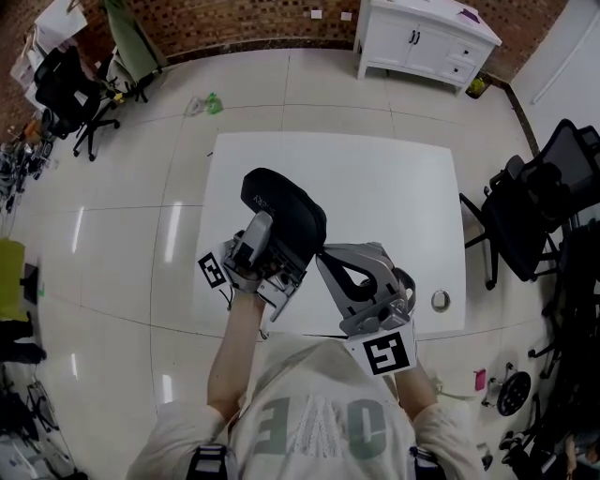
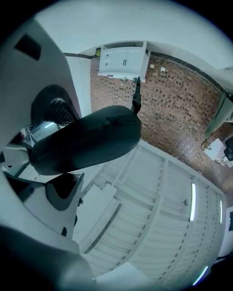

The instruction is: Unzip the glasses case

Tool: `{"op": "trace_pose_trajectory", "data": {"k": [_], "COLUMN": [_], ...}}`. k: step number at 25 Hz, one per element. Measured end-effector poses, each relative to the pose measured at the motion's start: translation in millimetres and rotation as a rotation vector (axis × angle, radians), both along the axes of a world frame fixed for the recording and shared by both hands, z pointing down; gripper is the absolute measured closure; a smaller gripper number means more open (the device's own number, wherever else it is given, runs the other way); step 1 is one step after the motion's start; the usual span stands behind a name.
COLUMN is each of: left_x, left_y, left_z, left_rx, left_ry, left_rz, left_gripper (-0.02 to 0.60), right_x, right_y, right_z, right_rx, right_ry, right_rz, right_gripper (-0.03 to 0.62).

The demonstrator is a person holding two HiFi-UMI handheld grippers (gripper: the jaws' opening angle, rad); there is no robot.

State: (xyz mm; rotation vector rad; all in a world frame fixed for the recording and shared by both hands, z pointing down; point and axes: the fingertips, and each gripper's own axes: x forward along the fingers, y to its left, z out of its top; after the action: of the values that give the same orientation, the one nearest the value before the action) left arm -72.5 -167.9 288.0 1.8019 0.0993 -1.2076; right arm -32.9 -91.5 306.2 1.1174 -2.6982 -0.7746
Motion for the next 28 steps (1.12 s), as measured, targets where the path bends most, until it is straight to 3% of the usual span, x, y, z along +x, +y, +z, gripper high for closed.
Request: {"op": "trace_pose_trajectory", "data": {"k": [3, 5, 7, 9, 13, 17, 23, 28], "left_x": [-1, -2, 0, 5, 6, 0, 2, 7], "left_y": [-2, -2, 1, 5, 9, 20, 29, 42], "left_z": [-2, -3, -4, -5, -2, 1, 29, 49], "left_rx": [0.005, 0.038, 0.122, 0.186, 0.172, 0.208, 0.242, 0.354], "left_ry": [-0.075, -0.196, -0.353, -0.456, -0.493, -0.574, -0.775, -0.991], "left_rz": [-0.067, -0.167, -0.280, -0.329, -0.334, -0.334, -0.321, -0.291], "left_gripper": [0.278, 0.292, 0.295, 0.295, 0.313, 0.336, 0.347, 0.351], "right_x": [-1, -1, 0, 1, 5, 15, 17, 24], "right_y": [-2, -6, -8, -7, -8, -16, -18, -29], "right_z": [7, 15, 26, 33, 37, 37, 65, 75], "right_rx": [-0.006, -0.023, -0.053, -0.071, -0.084, -0.079, -0.040, -0.059], "right_ry": [0.038, 0.087, 0.129, 0.140, 0.125, 0.167, 0.408, 0.477], "right_rz": [0.002, 0.002, 0.001, -0.002, 0.018, 0.048, 0.065, 0.088], "right_gripper": [0.595, 0.595, 0.595, 0.595, 0.595, 0.595, 0.595, 0.595]}}
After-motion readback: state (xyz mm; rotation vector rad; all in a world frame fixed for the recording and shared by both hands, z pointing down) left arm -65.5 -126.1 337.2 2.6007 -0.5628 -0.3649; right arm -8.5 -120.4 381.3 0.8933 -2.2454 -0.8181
